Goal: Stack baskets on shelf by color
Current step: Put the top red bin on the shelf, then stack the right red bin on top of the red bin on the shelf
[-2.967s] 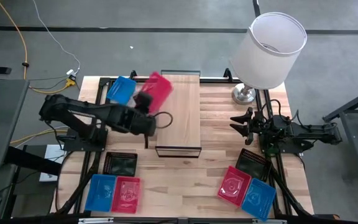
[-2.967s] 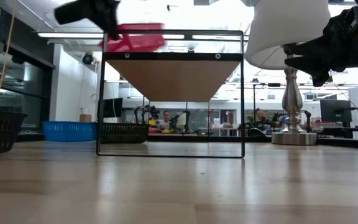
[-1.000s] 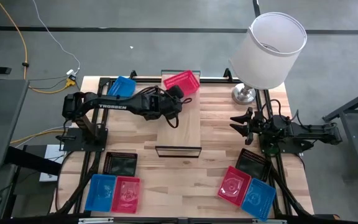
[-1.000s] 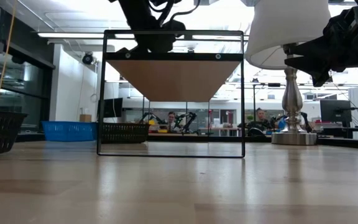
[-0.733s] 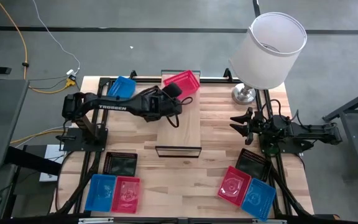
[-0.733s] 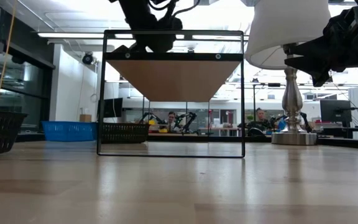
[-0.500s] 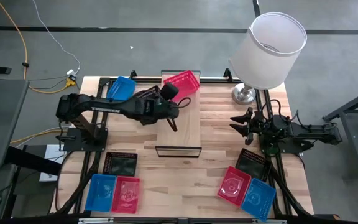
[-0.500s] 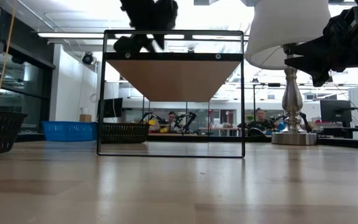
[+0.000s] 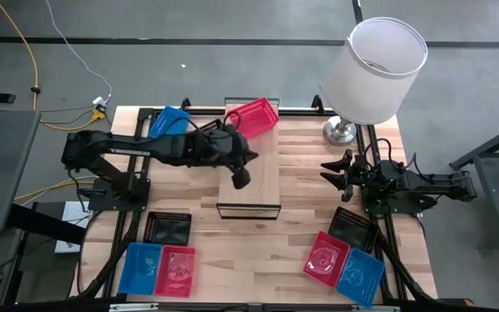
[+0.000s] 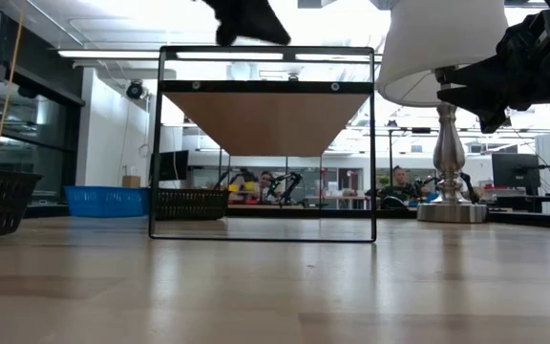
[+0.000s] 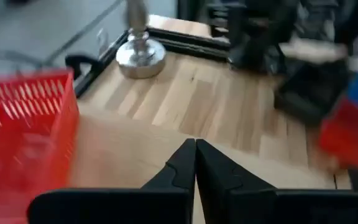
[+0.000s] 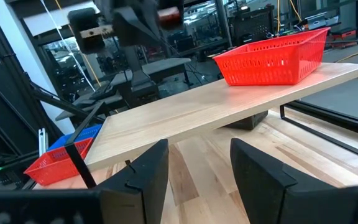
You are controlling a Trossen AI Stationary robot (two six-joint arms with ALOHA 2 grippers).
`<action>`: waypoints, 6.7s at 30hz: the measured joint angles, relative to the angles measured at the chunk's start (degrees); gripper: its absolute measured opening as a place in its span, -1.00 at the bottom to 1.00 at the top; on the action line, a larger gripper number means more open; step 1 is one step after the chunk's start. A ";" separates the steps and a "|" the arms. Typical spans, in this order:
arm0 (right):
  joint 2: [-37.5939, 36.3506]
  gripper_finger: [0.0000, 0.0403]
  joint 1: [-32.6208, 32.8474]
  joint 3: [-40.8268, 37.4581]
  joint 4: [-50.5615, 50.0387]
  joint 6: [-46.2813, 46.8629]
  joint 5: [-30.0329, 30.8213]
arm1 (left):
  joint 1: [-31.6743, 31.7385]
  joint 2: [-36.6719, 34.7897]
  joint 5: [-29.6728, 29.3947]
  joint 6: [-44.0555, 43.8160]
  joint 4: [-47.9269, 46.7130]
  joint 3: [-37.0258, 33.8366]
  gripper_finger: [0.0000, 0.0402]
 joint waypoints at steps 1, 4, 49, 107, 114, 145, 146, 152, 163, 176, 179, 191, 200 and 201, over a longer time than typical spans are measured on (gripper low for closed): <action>0.00 -0.20 -0.01 0.01 0.00 -0.01 -0.01 | 0.52 0.66 -0.18 -3.46 1.86 -1.26 -0.99; 0.00 -0.20 0.00 0.02 0.00 0.00 0.00 | 2.43 1.98 -0.08 -12.48 5.13 -5.01 -0.99; 0.02 -0.20 -0.02 0.01 0.00 -0.02 -0.01 | 17.37 2.04 -9.15 -23.87 25.57 -17.66 -1.00; 0.77 -0.20 0.11 0.00 21.03 5.79 -2.78 | -24.52 -44.45 -1.85 12.63 44.02 -55.82 -1.00; 7.79 -0.20 4.87 0.00 37.38 3.07 -16.20 | -24.54 -44.45 -2.83 12.64 44.43 -55.82 -1.00; 65.03 -0.20 34.63 44.67 -18.80 22.39 6.34 | -24.54 -43.84 -3.75 10.62 42.40 -55.82 -1.00; 66.01 -0.20 34.64 44.67 -18.85 22.52 5.75 | -24.53 -43.78 -3.75 10.62 42.40 -55.82 -1.00; 71.64 -0.20 34.39 44.67 -18.56 22.06 4.07 | -24.54 -43.68 -3.75 10.41 42.40 -55.82 -1.00; 77.84 -0.20 34.58 44.67 -22.13 16.91 -6.70 | -24.53 -43.68 -3.75 9.10 42.42 -55.82 -1.00; 81.43 -0.20 36.54 44.67 -27.45 4.35 -9.73 | -24.52 -42.10 -3.75 9.12 42.16 -55.82 -1.00; 82.30 -0.20 36.54 44.67 -27.75 4.02 -9.68 | -24.54 -41.21 -4.94 9.12 42.20 -55.82 -1.00; 85.59 -0.36 36.54 44.67 -28.76 1.30 -10.16 | -24.54 -39.92 -6.17 9.12 42.81 -55.82 -1.00; 83.81 -0.91 35.61 48.15 -28.90 2.89 -9.21 | -24.54 -39.92 -6.34 9.12 42.87 -55.82 -1.00; 83.74 -0.90 35.34 49.44 -28.90 2.66 -8.63 | -24.53 -39.92 -6.35 9.12 42.99 -55.82 -1.00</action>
